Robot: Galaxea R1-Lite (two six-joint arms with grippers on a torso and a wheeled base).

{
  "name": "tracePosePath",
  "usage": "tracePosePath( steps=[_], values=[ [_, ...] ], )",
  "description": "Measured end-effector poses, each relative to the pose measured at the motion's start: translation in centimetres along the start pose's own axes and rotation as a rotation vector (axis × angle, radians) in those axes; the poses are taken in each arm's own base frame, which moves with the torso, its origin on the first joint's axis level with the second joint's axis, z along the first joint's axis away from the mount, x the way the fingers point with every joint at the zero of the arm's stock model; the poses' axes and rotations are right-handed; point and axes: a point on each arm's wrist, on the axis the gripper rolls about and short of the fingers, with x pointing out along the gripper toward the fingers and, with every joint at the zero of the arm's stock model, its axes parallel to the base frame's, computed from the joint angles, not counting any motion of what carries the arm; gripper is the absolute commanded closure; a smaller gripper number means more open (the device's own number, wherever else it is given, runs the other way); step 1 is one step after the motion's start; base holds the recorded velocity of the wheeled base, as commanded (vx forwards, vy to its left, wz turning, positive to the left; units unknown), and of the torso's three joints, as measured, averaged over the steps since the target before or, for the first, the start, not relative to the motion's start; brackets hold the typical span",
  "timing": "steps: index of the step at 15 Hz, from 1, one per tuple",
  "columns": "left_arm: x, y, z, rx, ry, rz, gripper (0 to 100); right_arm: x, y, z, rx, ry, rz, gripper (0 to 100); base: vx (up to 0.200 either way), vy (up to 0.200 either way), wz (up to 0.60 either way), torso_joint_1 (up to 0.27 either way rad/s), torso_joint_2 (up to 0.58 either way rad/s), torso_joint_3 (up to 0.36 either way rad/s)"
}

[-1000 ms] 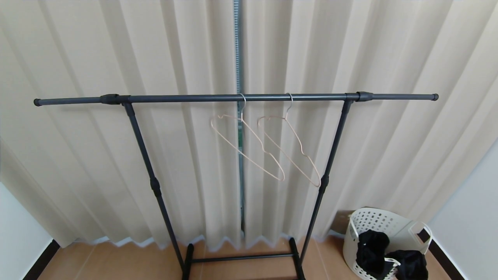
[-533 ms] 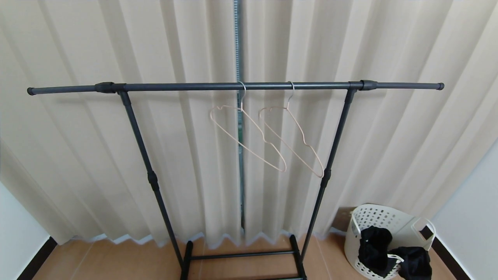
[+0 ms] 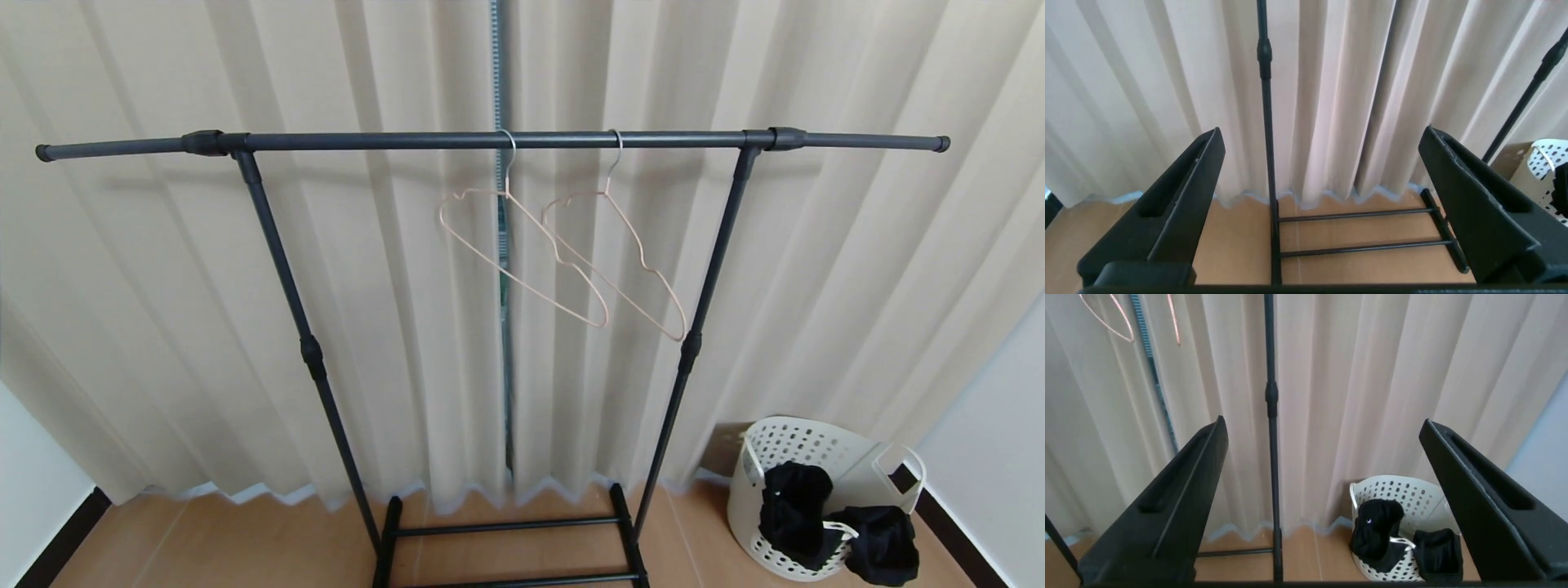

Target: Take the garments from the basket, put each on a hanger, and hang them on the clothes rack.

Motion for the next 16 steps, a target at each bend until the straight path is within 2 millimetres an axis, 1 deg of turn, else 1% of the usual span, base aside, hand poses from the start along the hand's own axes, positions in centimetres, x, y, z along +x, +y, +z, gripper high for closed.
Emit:
tracePosePath(
  steps=[8,16],
  values=[
    [0.0,0.0,0.01,0.0,0.0,0.0,0,0.0,0.0,0.0,0.0,0.0,0.0,0,0.0,0.0,0.0,-0.206,0.54,0.333],
    [0.0,0.0,0.01,0.0,-0.001,-0.001,0,0.0,0.0,0.01,0.0,-0.001,0.0,0,0.0,0.0,0.0,-0.15,0.49,0.336]
  ],
)
